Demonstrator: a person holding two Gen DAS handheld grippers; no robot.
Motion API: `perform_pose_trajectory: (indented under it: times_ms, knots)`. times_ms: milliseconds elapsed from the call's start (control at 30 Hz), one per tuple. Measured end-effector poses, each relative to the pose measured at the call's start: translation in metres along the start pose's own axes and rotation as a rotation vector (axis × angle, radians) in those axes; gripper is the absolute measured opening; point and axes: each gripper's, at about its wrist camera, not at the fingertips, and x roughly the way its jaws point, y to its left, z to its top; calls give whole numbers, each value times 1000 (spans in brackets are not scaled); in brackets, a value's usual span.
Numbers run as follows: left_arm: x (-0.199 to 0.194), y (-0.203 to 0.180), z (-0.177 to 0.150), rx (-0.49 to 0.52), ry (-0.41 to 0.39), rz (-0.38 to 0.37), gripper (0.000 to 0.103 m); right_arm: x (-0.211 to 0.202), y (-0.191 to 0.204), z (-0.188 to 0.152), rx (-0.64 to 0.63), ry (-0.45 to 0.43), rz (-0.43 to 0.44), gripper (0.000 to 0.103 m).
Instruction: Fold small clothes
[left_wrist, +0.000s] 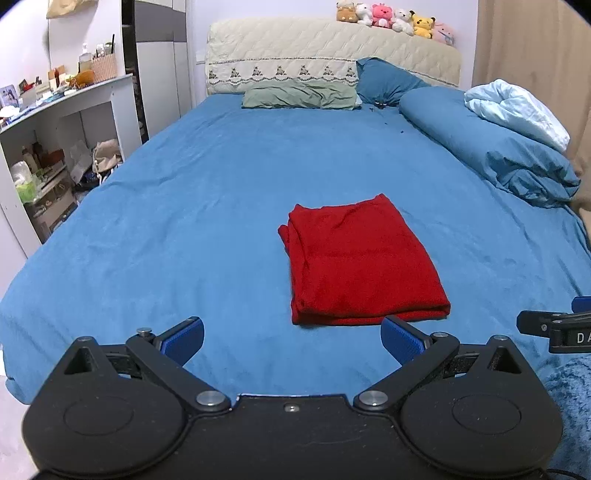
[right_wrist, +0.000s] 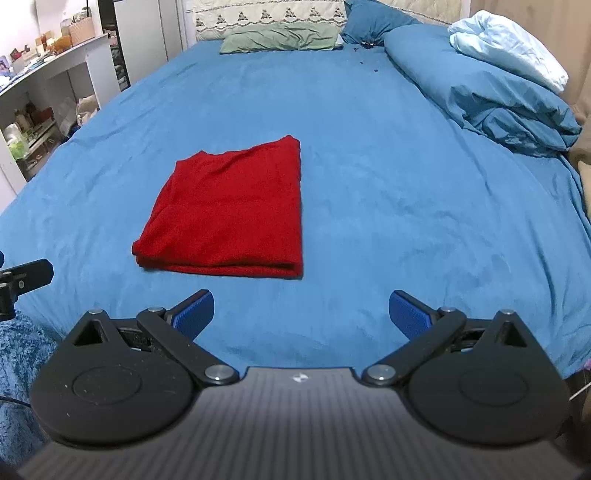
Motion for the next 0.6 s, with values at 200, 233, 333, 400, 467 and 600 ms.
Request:
perform_pose_trajectory:
  times_ms: [200, 233, 333, 400, 467, 600]
  knots:
    - [-4, -4, 0, 17, -20, 8, 103, -2, -3, -4, 13, 5, -4, 103]
    - [-4, -3, 0, 19, -23, 5, 103, -2, -4, -4, 14, 5, -4, 103]
    - [-5, -5, 0, 24, -30, 5, 103, -2, -5, -6, 17, 7, -6, 103]
    - [-5, -5, 1, 28, -33, 5, 103, -2, -6, -6, 18, 9, -7, 103]
    - [-5, -5, 1, 30, -33, 5, 103, -2, -6, -6, 19, 10, -6, 103]
    - [-6, -7, 1, 33, -34, 5, 103, -2, -5, -6, 23, 11, -4, 103]
